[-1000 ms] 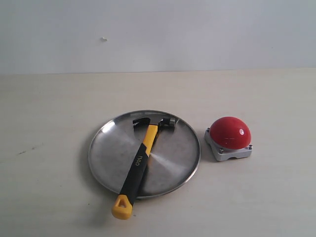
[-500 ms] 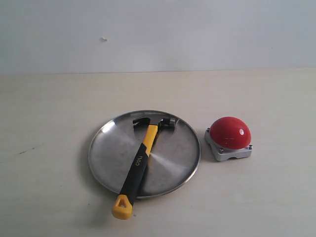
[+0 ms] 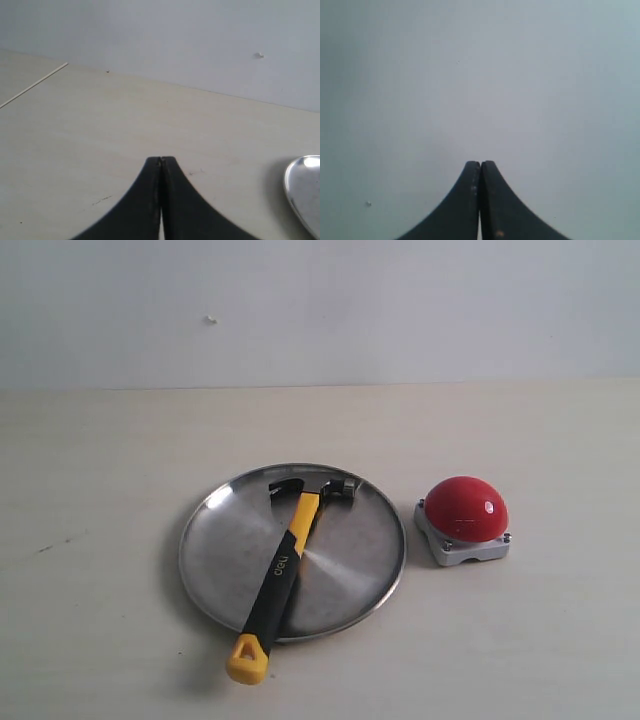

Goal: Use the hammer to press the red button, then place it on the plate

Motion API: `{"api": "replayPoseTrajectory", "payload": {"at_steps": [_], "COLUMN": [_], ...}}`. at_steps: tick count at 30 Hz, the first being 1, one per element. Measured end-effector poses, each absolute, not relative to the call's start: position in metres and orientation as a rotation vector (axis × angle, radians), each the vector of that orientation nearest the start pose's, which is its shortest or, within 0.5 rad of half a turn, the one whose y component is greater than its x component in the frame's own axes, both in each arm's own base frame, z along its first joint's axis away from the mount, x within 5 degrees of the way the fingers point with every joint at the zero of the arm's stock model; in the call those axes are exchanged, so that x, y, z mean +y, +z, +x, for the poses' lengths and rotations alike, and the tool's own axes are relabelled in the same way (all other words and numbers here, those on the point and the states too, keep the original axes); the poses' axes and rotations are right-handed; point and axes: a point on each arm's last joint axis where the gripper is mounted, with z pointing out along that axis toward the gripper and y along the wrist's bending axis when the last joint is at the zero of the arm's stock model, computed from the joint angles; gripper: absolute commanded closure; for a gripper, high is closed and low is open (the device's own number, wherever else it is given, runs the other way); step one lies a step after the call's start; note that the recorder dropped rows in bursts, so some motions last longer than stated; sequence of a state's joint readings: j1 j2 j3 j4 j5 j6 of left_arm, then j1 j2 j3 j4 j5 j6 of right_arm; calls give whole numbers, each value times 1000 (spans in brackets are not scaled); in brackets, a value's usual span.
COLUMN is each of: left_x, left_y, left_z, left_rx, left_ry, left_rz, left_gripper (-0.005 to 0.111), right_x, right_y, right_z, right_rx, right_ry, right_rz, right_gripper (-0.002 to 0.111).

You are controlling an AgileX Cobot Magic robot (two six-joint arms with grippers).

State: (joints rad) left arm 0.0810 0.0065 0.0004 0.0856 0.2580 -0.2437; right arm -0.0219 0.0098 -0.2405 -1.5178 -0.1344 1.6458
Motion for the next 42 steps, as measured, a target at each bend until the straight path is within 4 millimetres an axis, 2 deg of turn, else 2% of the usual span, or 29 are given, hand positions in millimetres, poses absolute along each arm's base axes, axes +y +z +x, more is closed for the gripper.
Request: {"api": "replayPoseTrajectory", "payload": {"at_steps": [7,10,13,16,21,30,42], "left_x": [6,6,6,6,6,6,6], "left_y": [189,189,189,189,189,189,189], "left_z": [55,55,55,55,55,55,55], "left_rx": [1735,1735,1735,1735,1735,1735,1735], "left_ry": [-39,-39,-39,-39,-39,-39,-39], "left_rz": [-227,-227,-227,-227,-227,-227,-227], "left_gripper": [107,107,107,107,107,107,107], "right_x": [12,3,-7,-5,-3,-3,-4], "right_y": [284,273,259,248,238,190,189], "right_z": [38,42,45,47,48,55,55], "right_rx": [1268,1290,1413,1535,1591,1757,1763], "right_ry": [200,214,104,35,-17,-45,24], "right_rz": [-10,136,219,142,48,24,117], "right_gripper": [108,108,108,108,108,108,108]}}
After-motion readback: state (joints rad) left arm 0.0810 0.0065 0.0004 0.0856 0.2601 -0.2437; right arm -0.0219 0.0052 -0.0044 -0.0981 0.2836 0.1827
